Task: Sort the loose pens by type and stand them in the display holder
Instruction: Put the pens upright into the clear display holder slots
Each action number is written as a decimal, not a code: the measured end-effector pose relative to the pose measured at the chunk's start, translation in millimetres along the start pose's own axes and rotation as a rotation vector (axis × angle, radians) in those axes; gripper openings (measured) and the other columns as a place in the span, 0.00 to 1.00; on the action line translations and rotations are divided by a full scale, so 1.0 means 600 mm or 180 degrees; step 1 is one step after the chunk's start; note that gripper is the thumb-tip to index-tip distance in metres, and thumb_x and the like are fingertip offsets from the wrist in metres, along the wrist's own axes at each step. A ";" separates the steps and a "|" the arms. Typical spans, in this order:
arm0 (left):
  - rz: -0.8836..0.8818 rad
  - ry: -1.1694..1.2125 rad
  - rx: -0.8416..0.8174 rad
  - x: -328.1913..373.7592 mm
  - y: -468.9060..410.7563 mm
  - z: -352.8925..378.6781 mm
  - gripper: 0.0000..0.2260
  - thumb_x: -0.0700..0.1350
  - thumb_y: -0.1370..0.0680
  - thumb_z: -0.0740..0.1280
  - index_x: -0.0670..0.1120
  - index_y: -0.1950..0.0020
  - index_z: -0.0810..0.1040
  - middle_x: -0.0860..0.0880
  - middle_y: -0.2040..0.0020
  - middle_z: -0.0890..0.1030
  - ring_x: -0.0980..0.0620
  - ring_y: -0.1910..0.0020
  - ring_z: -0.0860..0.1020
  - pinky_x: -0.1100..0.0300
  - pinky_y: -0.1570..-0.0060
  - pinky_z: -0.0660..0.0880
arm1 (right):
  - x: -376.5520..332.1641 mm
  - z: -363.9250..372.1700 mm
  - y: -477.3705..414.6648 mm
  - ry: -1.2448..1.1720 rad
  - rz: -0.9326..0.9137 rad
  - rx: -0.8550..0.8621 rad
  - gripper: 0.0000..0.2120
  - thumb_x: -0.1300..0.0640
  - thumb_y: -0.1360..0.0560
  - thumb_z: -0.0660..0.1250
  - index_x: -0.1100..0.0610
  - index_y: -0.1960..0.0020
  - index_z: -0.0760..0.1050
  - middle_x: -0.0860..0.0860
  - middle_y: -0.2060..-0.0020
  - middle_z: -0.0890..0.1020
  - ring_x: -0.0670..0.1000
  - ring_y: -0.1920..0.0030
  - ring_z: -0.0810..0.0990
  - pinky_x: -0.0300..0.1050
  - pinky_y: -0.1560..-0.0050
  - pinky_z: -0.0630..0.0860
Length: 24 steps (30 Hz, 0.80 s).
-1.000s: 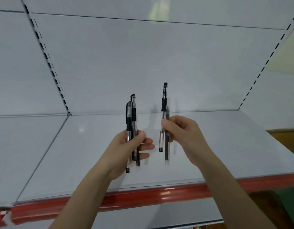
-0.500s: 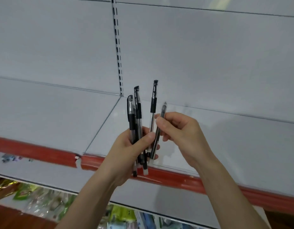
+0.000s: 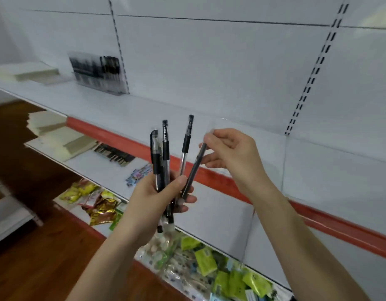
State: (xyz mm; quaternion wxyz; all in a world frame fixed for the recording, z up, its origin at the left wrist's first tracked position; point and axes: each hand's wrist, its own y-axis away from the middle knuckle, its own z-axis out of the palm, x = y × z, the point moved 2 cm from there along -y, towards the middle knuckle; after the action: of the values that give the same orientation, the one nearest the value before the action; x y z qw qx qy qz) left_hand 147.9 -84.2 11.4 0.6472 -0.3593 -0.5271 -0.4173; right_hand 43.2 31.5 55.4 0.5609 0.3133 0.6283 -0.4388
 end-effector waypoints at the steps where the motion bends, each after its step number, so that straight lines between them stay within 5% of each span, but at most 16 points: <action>1: -0.0036 0.0054 0.0184 0.004 0.002 -0.049 0.04 0.40 0.25 0.64 0.39 0.55 0.74 0.45 0.66 0.82 0.50 0.65 0.83 0.62 0.69 0.79 | 0.005 0.044 -0.012 -0.0024 -0.0003 -0.0051 0.02 0.59 0.26 0.67 0.55 0.56 0.74 0.52 0.63 0.83 0.50 0.71 0.82 0.38 0.69 0.78; 10: -0.0184 0.0371 0.1121 0.030 0.014 -0.379 0.04 0.40 0.25 0.64 0.40 0.55 0.73 0.47 0.69 0.79 0.54 0.74 0.74 0.64 0.75 0.73 | 0.043 0.326 -0.166 0.0642 -0.0381 -0.0449 0.15 0.60 0.25 0.66 0.50 0.41 0.67 0.54 0.61 0.80 0.47 0.72 0.82 0.38 0.65 0.80; 24: -0.0042 0.0405 0.1211 0.101 -0.283 -0.679 0.03 0.38 0.25 0.64 0.38 0.54 0.72 0.48 0.71 0.77 0.56 0.77 0.71 0.67 0.77 0.71 | 0.144 0.653 -0.529 0.0926 -0.0532 -0.0576 0.22 0.62 0.24 0.64 0.57 0.32 0.62 0.57 0.55 0.79 0.49 0.65 0.81 0.38 0.62 0.79</action>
State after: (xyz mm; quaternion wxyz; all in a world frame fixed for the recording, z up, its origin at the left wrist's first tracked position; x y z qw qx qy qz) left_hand 153.6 -529.5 -0.5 0.7327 -0.1999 -0.5569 -0.3363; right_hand -84.4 -463.5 39.8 0.4516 0.2684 0.7635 -0.3757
